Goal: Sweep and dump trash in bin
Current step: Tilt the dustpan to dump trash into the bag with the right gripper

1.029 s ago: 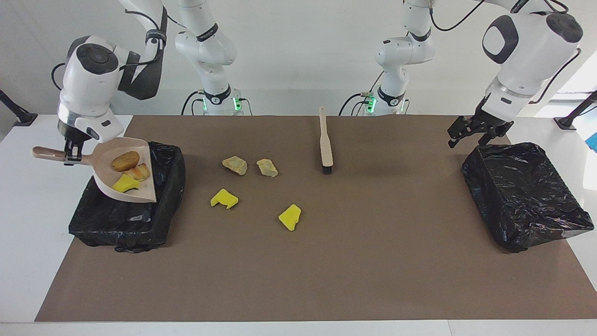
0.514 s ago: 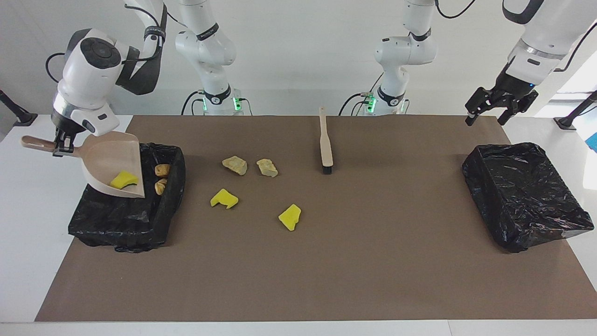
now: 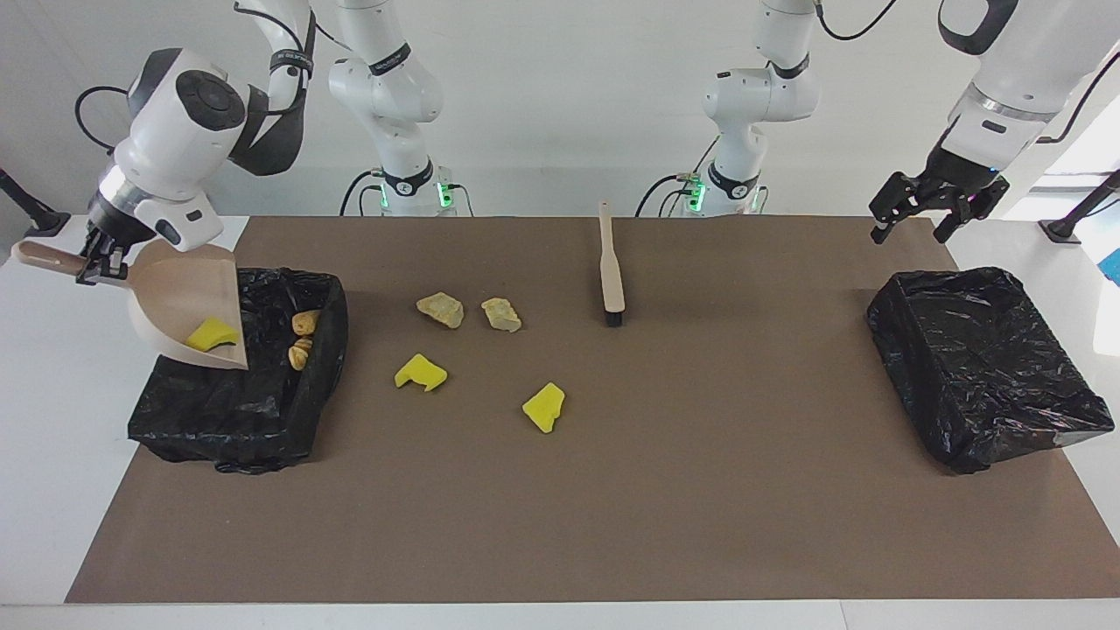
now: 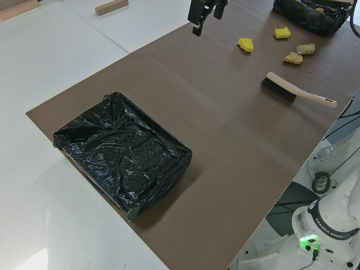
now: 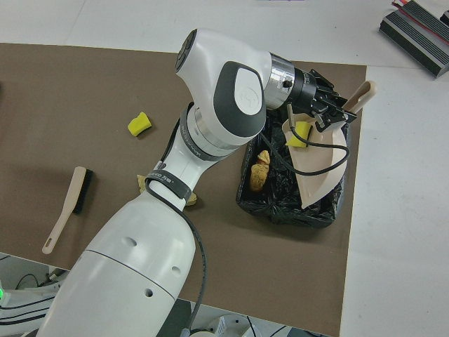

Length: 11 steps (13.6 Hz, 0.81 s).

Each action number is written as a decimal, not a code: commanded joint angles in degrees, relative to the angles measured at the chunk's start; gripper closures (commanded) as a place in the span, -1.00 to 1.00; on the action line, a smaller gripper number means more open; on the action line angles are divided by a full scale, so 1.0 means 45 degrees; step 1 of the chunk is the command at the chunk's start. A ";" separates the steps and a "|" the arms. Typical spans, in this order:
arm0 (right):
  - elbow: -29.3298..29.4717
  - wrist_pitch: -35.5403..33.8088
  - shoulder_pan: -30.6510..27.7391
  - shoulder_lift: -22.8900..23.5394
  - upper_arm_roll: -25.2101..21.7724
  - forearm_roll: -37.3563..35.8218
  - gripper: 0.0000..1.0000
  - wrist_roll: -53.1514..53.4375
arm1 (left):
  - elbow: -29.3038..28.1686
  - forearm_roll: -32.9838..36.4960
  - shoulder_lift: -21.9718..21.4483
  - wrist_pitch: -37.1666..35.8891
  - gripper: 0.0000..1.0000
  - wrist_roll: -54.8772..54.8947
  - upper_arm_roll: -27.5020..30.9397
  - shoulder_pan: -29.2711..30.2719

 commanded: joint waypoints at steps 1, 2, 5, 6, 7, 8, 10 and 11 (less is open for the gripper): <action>-0.1597 -0.0277 0.0962 -0.1199 0.0030 -0.1026 1.00 0.2062 | 0.0132 0.0392 0.0081 0.0127 -1.00 0.0794 -0.0120 0.0178; -0.1990 -0.0782 0.1373 -0.1261 0.0030 -0.1764 1.00 0.3368 | 0.0112 0.0529 0.0061 0.0068 -1.00 0.0988 -0.0140 0.0101; -0.2365 -0.1294 0.1728 -0.1339 0.0050 -0.2317 1.00 0.3830 | 0.0053 0.0530 0.0041 0.0165 -1.00 0.1029 -0.0374 0.0119; -0.2326 -0.1410 0.1729 -0.1359 0.0069 -0.2377 1.00 0.3830 | 0.0053 0.0491 0.0003 0.0107 -1.00 0.0874 -0.0374 0.0081; -0.2287 -0.1470 0.1767 -0.1378 0.0089 -0.2416 1.00 0.3753 | 0.0053 0.0472 -0.0036 -0.0009 -1.00 0.0892 -0.0374 0.0022; -0.2190 -0.1509 0.1903 -0.1398 0.0089 -0.2513 1.00 0.3617 | 0.0053 0.0471 -0.0017 -0.0088 -1.00 0.0931 -0.0374 0.0002; -0.1491 -0.1529 0.1827 -0.1535 0.0089 -0.2398 1.00 0.2567 | 0.0092 0.0471 -0.0017 -0.0069 -1.00 0.0931 -0.0355 0.0021; -0.1119 -0.1529 0.1729 -0.1535 0.0069 -0.2281 1.00 0.2193 | 0.0073 0.0471 -0.0017 -0.0069 -1.00 0.0931 -0.0374 0.0118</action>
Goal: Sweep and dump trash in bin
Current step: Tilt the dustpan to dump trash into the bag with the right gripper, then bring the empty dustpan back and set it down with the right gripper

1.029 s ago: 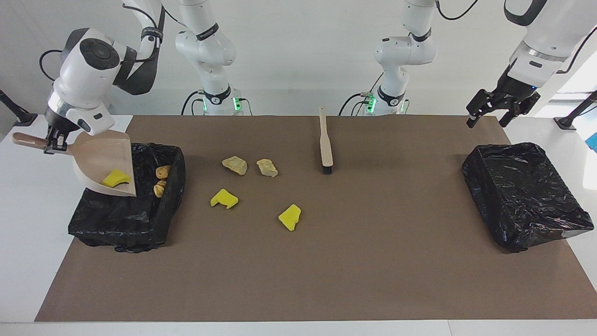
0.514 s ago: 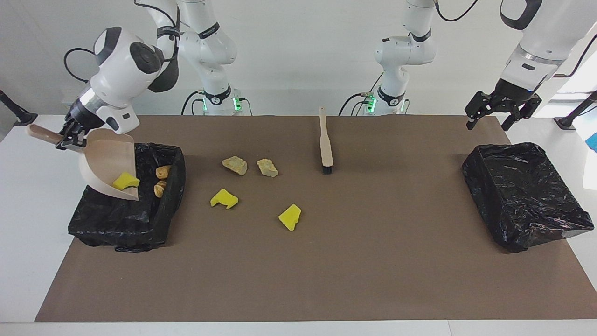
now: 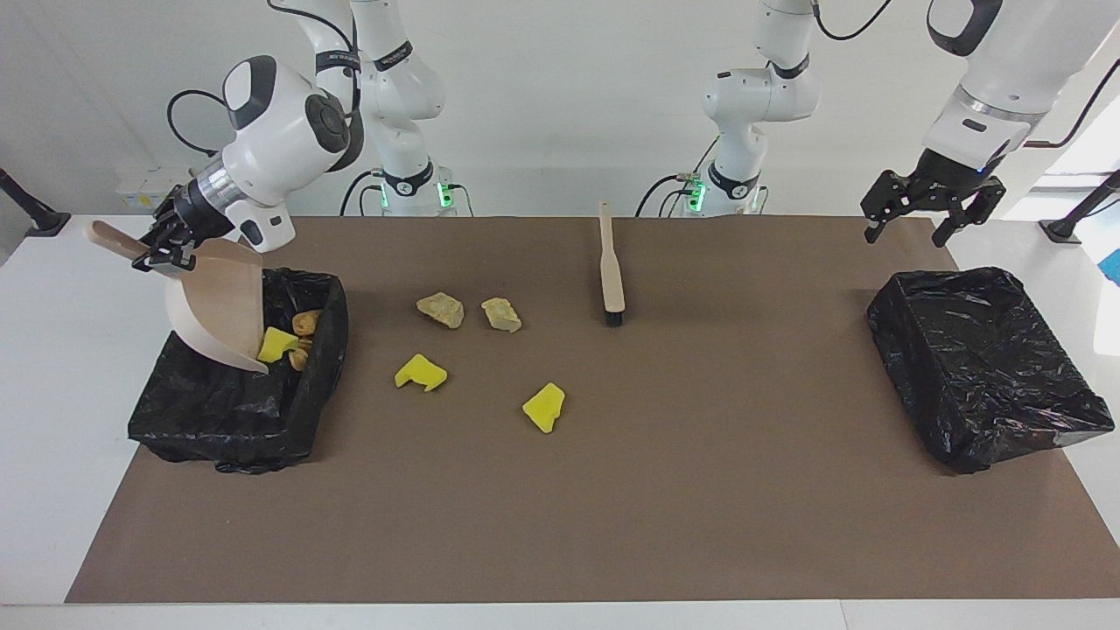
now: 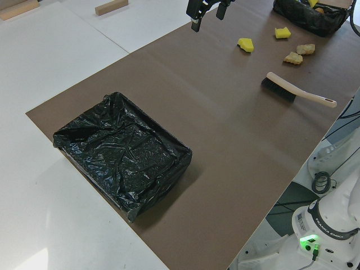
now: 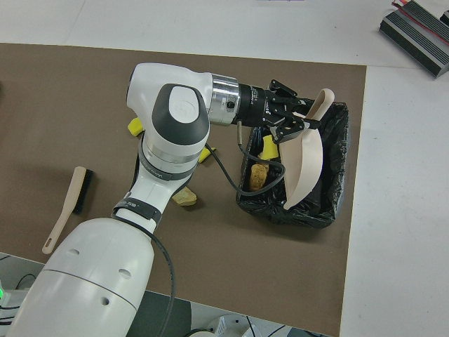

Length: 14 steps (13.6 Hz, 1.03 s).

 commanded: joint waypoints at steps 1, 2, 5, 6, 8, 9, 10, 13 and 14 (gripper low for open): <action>0.0841 -0.0157 -0.0138 -0.0246 -0.0040 0.0085 1.00 -0.1130 | 0.0074 0.0228 -0.0020 -0.0096 -1.00 0.0074 0.0006 0.0159; 0.1018 -0.0157 -0.0138 -0.0246 -0.0080 0.0435 1.00 -0.1073 | 0.0074 0.0228 -0.0020 -0.0096 -1.00 0.0074 0.0045 0.0159; 0.1545 -0.0779 -0.0041 -0.0090 -0.0100 0.2132 1.00 -0.0044 | 0.0093 0.0228 -0.0020 -0.0096 -1.00 0.0074 0.0085 0.0159; 0.1624 -0.1033 0.0056 -0.0051 -0.0022 0.2795 1.00 0.0774 | 0.0074 0.0228 -0.0020 -0.0096 -1.00 0.0074 0.0066 0.0140; 0.1644 -0.1249 0.0406 -0.0050 0.0037 0.4414 1.00 0.2531 | 0.0074 0.0228 -0.0020 -0.0096 -1.00 0.0074 0.0085 0.0159; 0.1703 -0.1502 0.0660 0.0027 0.0037 0.5157 1.00 0.3817 | 0.0074 0.0228 -0.0020 -0.0096 -1.00 0.0074 0.0085 0.0159; 0.1839 -0.1562 0.0779 0.0066 0.0037 0.5745 1.00 0.5280 | 0.0074 0.0228 -0.0020 -0.0096 -1.00 0.0074 0.0085 0.0159; 0.2870 -0.2283 0.1695 0.0961 0.0037 0.7895 1.00 0.8662 | 0.0093 0.0228 -0.0020 -0.0096 -1.00 0.0074 0.0066 0.0159; 0.3416 -0.2556 0.2181 0.1526 0.0037 0.8325 1.00 1.0104 | 0.0074 0.0228 -0.0020 -0.0096 -1.00 0.0074 0.0065 0.0159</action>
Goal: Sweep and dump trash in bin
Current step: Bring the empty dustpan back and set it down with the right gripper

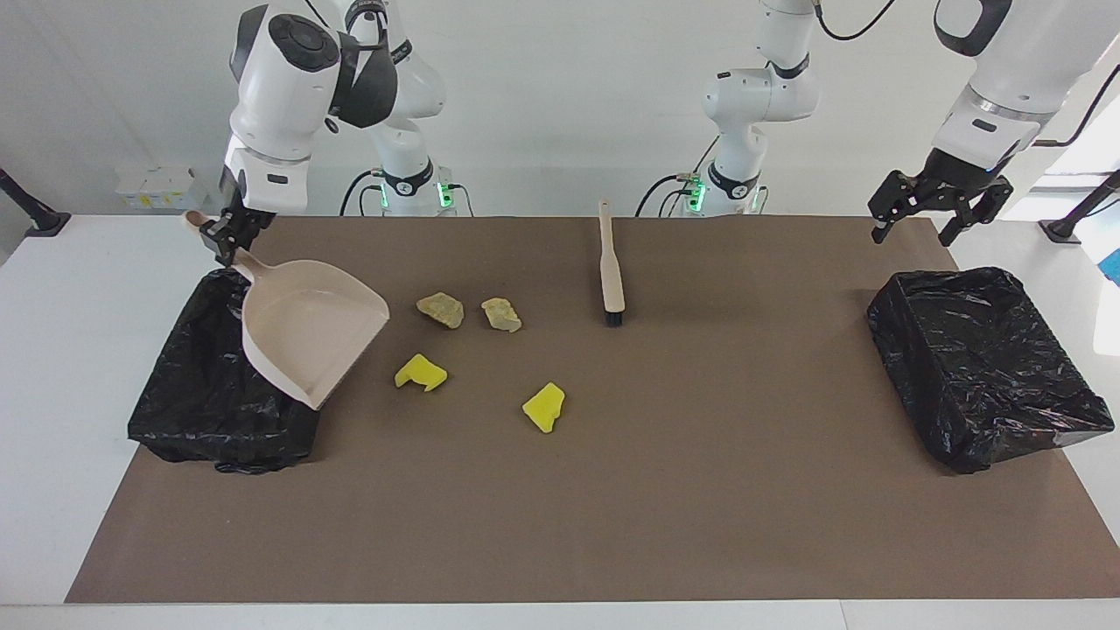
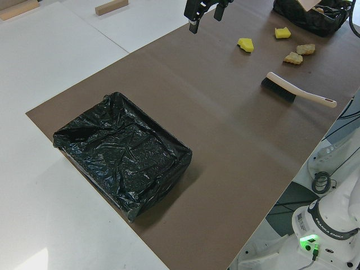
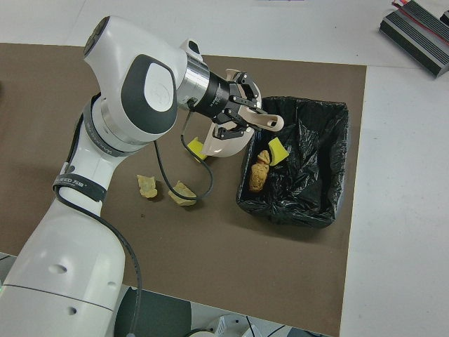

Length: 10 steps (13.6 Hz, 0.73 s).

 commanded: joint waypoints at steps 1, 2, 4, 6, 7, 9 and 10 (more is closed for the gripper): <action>0.1760 -0.0775 0.0985 0.1568 -0.0004 0.1377 1.00 0.3431 | 0.0093 0.0226 -0.0020 -0.0096 -1.00 0.0074 -0.0045 0.0072; 0.2131 -0.0796 0.1318 0.2056 -0.0004 0.1885 1.00 0.4759 | 0.0074 0.0226 -0.0020 -0.0096 -1.00 0.0074 -0.0045 0.0072; 0.2951 -0.0757 0.1885 0.3227 -0.0004 0.3192 1.00 0.7647 | 0.0074 0.0226 -0.0020 -0.0096 -1.00 0.0074 -0.0045 0.0072; 0.4490 -0.0776 0.2528 0.4593 -0.0004 0.3432 1.00 0.9647 | 0.0093 0.0226 -0.0020 -0.0096 -1.00 0.0074 -0.0045 0.0072; 0.5155 -0.0776 0.2938 0.5141 -0.0004 0.3510 1.00 1.0312 | 0.0074 0.0226 -0.0020 -0.0096 -1.00 0.0074 -0.0045 0.0072; 0.6133 -0.0796 0.3680 0.6099 -0.0004 0.3667 1.00 1.1932 | 0.0093 0.0226 -0.0020 -0.0096 -1.00 0.0074 -0.0045 0.0072; 0.6680 -0.0854 0.4090 0.6626 -0.0024 0.3667 1.00 1.2733 | 0.0074 0.0226 -0.0020 -0.0096 -1.00 0.0074 -0.0045 0.0072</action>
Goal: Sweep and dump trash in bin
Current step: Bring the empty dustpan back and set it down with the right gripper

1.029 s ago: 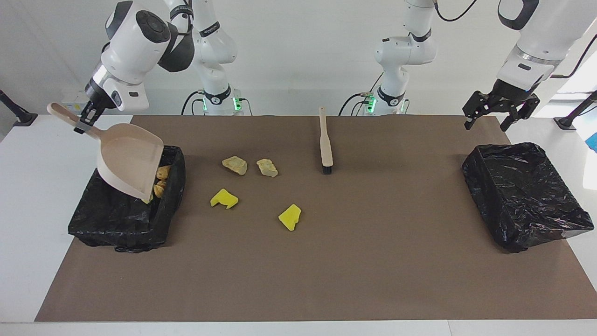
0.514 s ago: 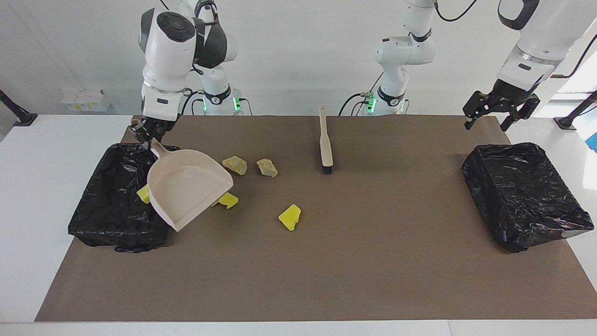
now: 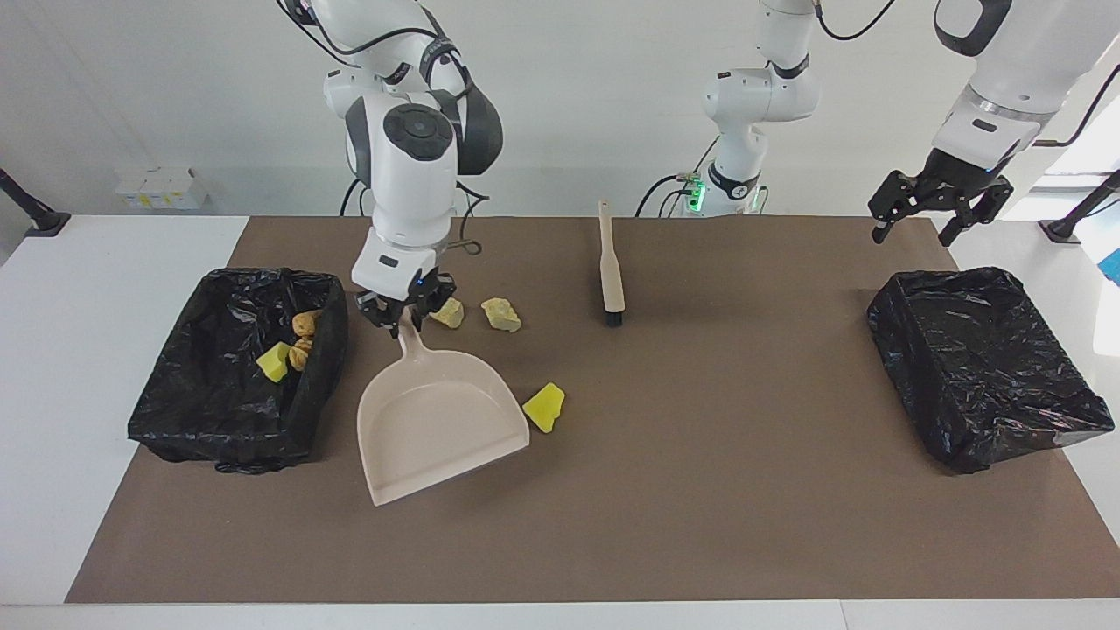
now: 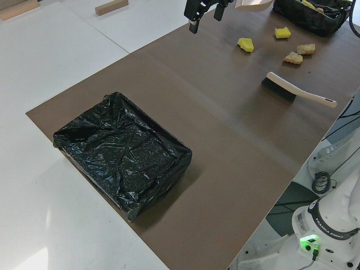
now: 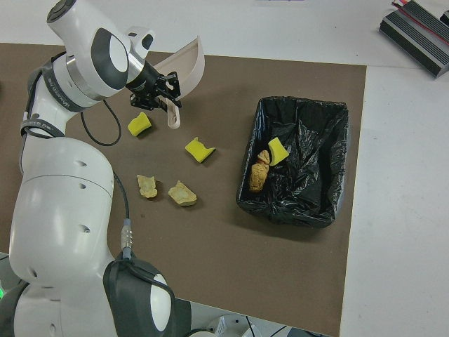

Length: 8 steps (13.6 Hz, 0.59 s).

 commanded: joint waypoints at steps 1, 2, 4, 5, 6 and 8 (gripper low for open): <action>0.2343 -0.0502 0.1010 0.1734 -0.0070 0.0314 1.00 0.2008 | 0.0073 0.0226 -0.0020 -0.0096 -1.00 0.0074 -0.0065 0.0069; 0.3006 -0.0483 0.1285 0.2281 -0.0051 0.0353 1.00 0.2691 | 0.0073 0.0226 -0.0020 -0.0096 -1.00 0.0074 -0.0045 0.0050; 0.4548 -0.0521 0.2006 0.3666 -0.0051 0.0547 1.00 0.4349 | 0.0073 0.0226 -0.0020 -0.0096 -1.00 0.0074 -0.0045 0.0069; 0.5194 -0.0405 0.2204 0.4195 -0.0051 0.1129 1.00 0.5209 | 0.0093 0.0226 -0.0020 -0.0096 -1.00 0.0074 -0.0045 0.0069; 0.5432 -0.0250 0.2438 0.4645 -0.0051 0.1444 1.00 0.5682 | 0.0093 0.0226 -0.0020 -0.0096 -1.00 0.0074 -0.0045 0.0069; 0.5513 0.0256 0.3179 0.5271 0.0046 0.1680 1.00 0.6307 | 0.0073 0.0226 -0.0020 -0.0096 -1.00 0.0074 -0.0065 0.0069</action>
